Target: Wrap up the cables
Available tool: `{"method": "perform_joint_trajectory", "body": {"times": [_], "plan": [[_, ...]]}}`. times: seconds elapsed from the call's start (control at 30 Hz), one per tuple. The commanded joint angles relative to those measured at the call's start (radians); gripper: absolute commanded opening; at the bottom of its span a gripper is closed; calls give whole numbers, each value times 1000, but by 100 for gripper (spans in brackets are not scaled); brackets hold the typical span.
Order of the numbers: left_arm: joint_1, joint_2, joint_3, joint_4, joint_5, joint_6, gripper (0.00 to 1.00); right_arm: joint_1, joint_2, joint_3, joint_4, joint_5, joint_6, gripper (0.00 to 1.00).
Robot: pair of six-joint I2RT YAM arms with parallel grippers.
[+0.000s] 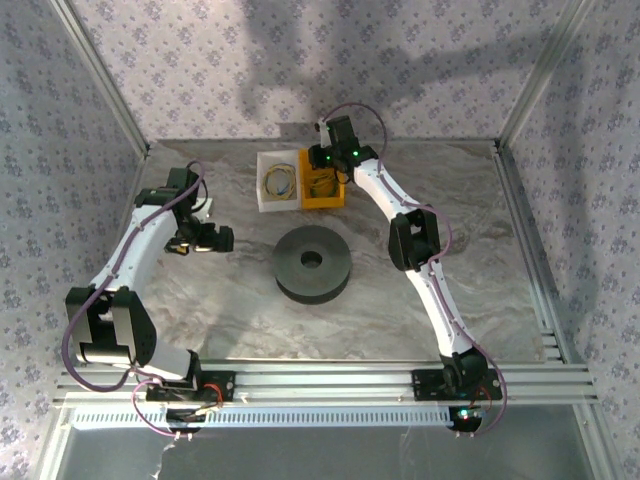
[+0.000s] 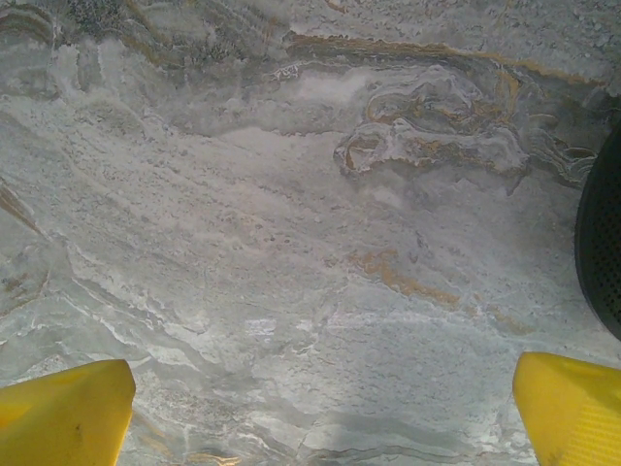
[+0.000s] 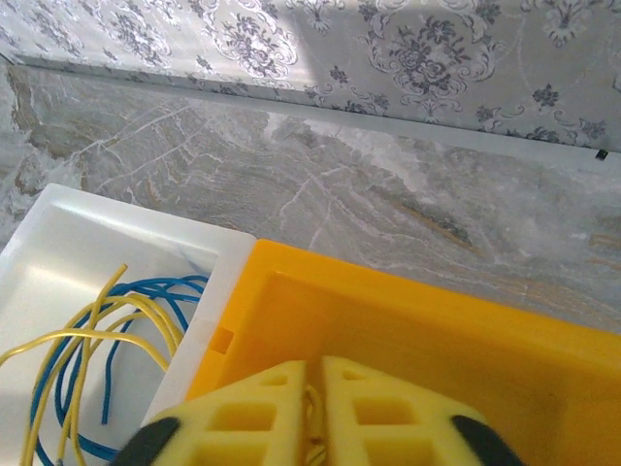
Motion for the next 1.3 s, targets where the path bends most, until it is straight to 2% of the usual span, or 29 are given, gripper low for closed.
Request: {"method": "perform_joint_trajectory", "body": {"times": [0.0, 0.07, 0.5, 0.93, 1.1, 1.27], "plan": [[9, -34, 1, -11, -1, 17, 100, 7, -41, -25, 3, -4, -31, 6], [8, -36, 1, -11, -1, 16, 100, 7, -67, -52, 3, -18, -46, 0], [10, -55, -7, -14, -7, 12, 100, 13, -241, -210, 66, -143, -21, 0], [10, -63, -10, 2, -3, 0, 100, 17, -362, -262, 66, -199, -1, 0], [9, -85, 12, 35, 78, 0, 100, -9, -458, -340, 93, -375, 31, 0], [8, -136, 17, 137, 251, 21, 100, -46, -578, -459, 152, -620, 110, 0]]}}
